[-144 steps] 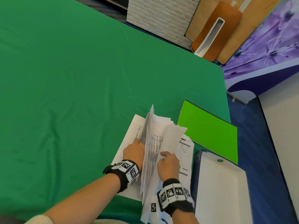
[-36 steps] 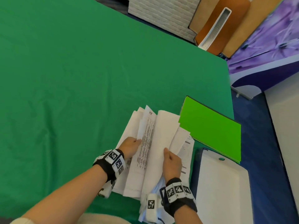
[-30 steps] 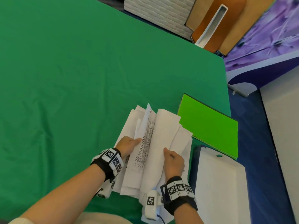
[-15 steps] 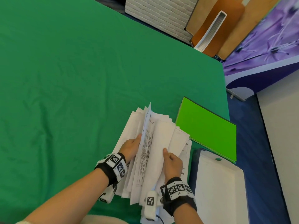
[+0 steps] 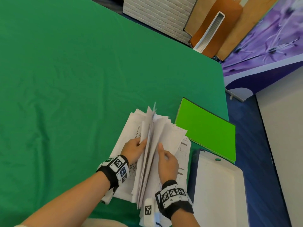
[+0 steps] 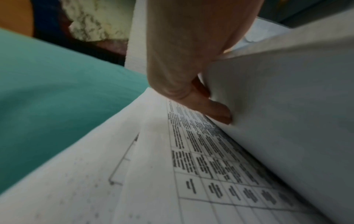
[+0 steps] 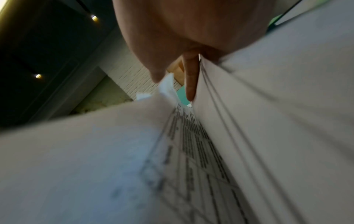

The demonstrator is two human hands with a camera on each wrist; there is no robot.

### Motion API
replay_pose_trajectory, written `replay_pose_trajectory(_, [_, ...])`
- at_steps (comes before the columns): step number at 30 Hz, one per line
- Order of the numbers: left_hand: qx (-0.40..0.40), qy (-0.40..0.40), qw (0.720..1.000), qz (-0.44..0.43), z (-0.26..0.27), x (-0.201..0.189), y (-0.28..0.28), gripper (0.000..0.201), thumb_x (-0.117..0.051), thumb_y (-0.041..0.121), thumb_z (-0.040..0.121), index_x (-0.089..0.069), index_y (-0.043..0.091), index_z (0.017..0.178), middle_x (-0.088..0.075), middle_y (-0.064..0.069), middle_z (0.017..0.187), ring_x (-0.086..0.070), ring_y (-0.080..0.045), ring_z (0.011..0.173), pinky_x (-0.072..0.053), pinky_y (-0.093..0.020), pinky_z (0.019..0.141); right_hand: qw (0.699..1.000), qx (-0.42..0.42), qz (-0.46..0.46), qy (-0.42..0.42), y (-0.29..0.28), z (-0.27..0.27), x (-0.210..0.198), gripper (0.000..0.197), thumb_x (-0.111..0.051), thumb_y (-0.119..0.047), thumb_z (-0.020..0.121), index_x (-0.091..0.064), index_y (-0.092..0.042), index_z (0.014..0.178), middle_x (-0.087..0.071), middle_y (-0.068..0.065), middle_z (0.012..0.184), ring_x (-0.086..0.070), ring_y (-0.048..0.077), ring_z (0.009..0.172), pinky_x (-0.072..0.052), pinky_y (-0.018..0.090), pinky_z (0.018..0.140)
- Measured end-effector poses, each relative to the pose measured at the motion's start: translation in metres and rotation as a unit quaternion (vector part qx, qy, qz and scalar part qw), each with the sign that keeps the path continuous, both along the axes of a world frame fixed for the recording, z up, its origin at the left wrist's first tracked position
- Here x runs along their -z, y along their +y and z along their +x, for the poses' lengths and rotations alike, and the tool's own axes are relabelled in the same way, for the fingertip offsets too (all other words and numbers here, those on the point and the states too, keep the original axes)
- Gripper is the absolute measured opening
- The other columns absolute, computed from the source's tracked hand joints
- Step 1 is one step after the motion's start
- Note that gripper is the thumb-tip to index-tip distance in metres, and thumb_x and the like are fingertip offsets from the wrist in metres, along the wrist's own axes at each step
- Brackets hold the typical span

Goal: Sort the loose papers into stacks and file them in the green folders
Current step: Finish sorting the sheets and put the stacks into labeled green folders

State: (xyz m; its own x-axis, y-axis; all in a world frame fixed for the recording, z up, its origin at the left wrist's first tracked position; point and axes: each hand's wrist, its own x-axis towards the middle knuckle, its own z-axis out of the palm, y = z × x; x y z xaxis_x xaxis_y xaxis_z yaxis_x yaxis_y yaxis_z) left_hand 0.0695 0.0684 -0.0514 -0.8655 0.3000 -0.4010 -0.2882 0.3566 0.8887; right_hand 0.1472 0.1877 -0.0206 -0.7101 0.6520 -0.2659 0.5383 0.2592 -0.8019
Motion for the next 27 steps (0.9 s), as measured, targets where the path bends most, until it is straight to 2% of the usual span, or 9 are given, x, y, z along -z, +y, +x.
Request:
replay_pose_trajectory(4, [0.041, 0.046, 0.998, 0.017, 0.008, -0.018, 0.007, 0.039, -0.043, 0.033, 0.102, -0.052, 0.020, 0.066, -0.052, 0.003, 0.061, -0.049, -0.013, 0.058, -0.039, -0.025, 0.057, 0.998, -0.053, 0.016, -0.026, -0.007, 0.001, 0.000, 0.069, -0.051, -0.081, 0.074, -0.067, -0.027, 0.113, -0.067, -0.012, 0.106, -0.060, 0.006, 0.100, -0.044, 0.024, 0.087])
replay_pose_trajectory(7, [0.051, -0.073, 0.992, 0.093, 0.010, -0.026, 0.008, 0.054, -0.024, 0.054, 0.102, -0.069, 0.023, 0.099, -0.070, 0.001, 0.092, -0.067, -0.020, 0.089, -0.051, -0.032, 0.081, 0.998, -0.058, 0.016, -0.012, -0.010, 0.000, -0.006, 0.059, -0.047, -0.081, 0.076, -0.064, -0.030, 0.101, -0.065, -0.016, 0.097, -0.060, 0.006, 0.093, -0.046, 0.026, 0.084])
replay_pose_trajectory(10, [0.097, -0.166, 0.973, 0.130, 0.012, -0.028, 0.006, 0.077, -0.005, 0.070, 0.093, -0.070, 0.033, 0.115, -0.064, 0.013, 0.110, -0.062, -0.013, 0.106, -0.040, -0.037, 0.097, 0.998, -0.067, 0.007, 0.009, -0.011, 0.000, -0.006, 0.042, -0.056, -0.068, 0.082, -0.062, -0.035, 0.107, -0.066, -0.018, 0.102, -0.061, 0.003, 0.097, -0.050, 0.028, 0.087])
replay_pose_trajectory(13, [0.113, -0.092, 0.989, 0.024, 0.009, -0.019, 0.000, 0.059, -0.026, 0.059, 0.099, -0.069, 0.021, 0.110, -0.064, 0.004, 0.115, -0.060, -0.013, 0.101, -0.042, -0.038, 0.101, 0.996, -0.081, 0.046, -0.006, -0.007, 0.000, 0.001, 0.027, -0.061, -0.030, 0.091, -0.062, -0.022, 0.117, -0.067, -0.004, 0.112, -0.061, 0.013, 0.100, -0.047, 0.026, 0.086])
replay_pose_trajectory(16, [-0.002, 0.035, 0.967, -0.252, 0.000, -0.008, -0.013, 0.038, -0.050, 0.042, 0.097, -0.056, 0.012, 0.119, -0.058, -0.007, 0.119, -0.054, -0.021, 0.107, -0.047, -0.040, 0.096, 0.996, -0.057, 0.065, -0.032, -0.004, 0.000, 0.000, 0.032, -0.053, -0.009, 0.093, -0.055, -0.010, 0.125, -0.064, 0.008, 0.112, -0.057, 0.020, 0.097, -0.038, 0.022, 0.081])
replay_pose_trajectory(19, [-0.047, 0.014, 0.942, -0.331, -0.006, -0.010, -0.027, 0.042, -0.056, 0.035, 0.094, -0.048, 0.006, 0.121, -0.049, -0.012, 0.122, -0.048, -0.026, 0.112, -0.046, -0.039, 0.093, 0.994, -0.043, 0.098, -0.013, -0.002, 0.003, 0.001, 0.071, -0.049, -0.003, 0.092, -0.019, -0.024, 0.152, -0.057, 0.002, 0.108, -0.058, 0.023, 0.096, -0.043, 0.029, 0.086])
replay_pose_trajectory(21, [-0.029, 0.016, 0.946, -0.323, -0.007, -0.007, -0.028, 0.038, -0.055, 0.033, 0.095, -0.049, 0.005, 0.119, -0.050, -0.013, 0.121, -0.049, -0.027, 0.110, -0.045, -0.037, 0.090, 0.988, -0.068, 0.138, -0.018, -0.002, 0.004, 0.006, 0.087, -0.047, -0.001, 0.092, 0.003, -0.039, 0.152, -0.055, 0.001, 0.103, -0.058, 0.021, 0.090, -0.045, 0.030, 0.083])
replay_pose_trajectory(24, [-0.017, 0.065, 0.942, -0.330, -0.005, -0.004, -0.029, 0.032, -0.051, 0.032, 0.097, -0.052, 0.009, 0.119, -0.053, -0.011, 0.114, -0.052, -0.026, 0.103, -0.046, -0.038, 0.087, 0.977, -0.106, 0.180, -0.034, -0.005, 0.002, 0.008, 0.069, -0.044, 0.002, 0.094, -0.027, -0.035, 0.150, -0.054, 0.008, 0.109, -0.056, 0.022, 0.102, -0.044, 0.028, 0.090])
replay_pose_trajectory(27, [0.013, 0.143, 0.915, -0.378, 0.000, -0.009, -0.031, 0.028, -0.046, 0.034, 0.099, -0.051, 0.015, 0.119, -0.052, -0.007, 0.111, -0.049, -0.022, 0.101, -0.042, -0.037, 0.086, 0.970, -0.121, 0.199, -0.064, -0.008, 0.000, 0.006, 0.041, -0.043, 0.004, 0.094, -0.063, -0.016, 0.124, -0.052, 0.014, 0.119, -0.054, 0.029, 0.114, -0.041, 0.026, 0.095])
